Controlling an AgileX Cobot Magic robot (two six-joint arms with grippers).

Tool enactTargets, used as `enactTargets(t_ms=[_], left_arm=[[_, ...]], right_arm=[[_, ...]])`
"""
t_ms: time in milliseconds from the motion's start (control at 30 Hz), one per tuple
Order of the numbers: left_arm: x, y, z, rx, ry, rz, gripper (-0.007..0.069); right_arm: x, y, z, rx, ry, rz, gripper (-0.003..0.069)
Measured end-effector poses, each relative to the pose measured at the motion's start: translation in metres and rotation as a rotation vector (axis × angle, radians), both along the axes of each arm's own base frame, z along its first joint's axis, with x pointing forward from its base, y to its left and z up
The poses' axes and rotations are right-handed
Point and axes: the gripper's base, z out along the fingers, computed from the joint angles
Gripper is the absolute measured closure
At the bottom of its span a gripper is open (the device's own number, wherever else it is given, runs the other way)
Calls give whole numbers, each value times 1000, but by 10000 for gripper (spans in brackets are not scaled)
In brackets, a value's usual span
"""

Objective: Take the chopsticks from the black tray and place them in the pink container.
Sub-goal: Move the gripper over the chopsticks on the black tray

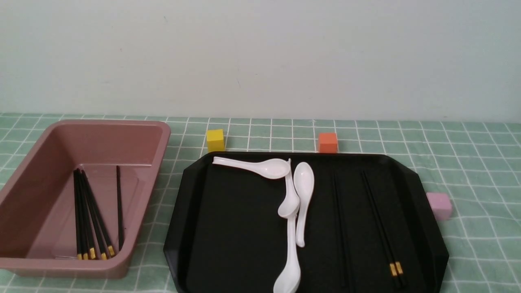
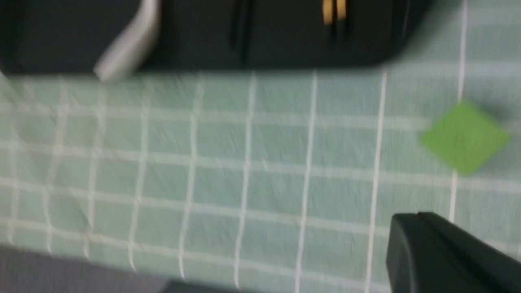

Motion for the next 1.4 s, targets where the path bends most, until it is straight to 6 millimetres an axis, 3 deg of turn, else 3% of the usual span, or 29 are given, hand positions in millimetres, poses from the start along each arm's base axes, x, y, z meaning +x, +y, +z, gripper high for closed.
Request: enactTargets(t_ms=[133,267,567,733,833,967,1133,1233,1400], left_arm=[[0,0,0,0,0,0,386],[0,0,0,0,0,0,386],[0,0,0,0,0,0,386],[0,0,0,0,0,0,385],[0,0,0,0,0,0,385],[0,0,0,0,0,0,385],[0,0,0,0,0,0,385],[0,0,0,0,0,0,385],[0,0,0,0,0,0,385]], right_arm=[[28,6,-24,44,182,72,645],[48,19,-28,96,207,158,638],[102,90,-4,-61,82,266,628],[129,126,-15,-163,71,222,583],[150,145,-28,-211,81,185,519],[173,157,-55,-261,130,144,412],[186,164,-83,-299,183,141,312],[189,166,-99,-322,217,143,292],[192,168,-101,-328,223,144,292]])
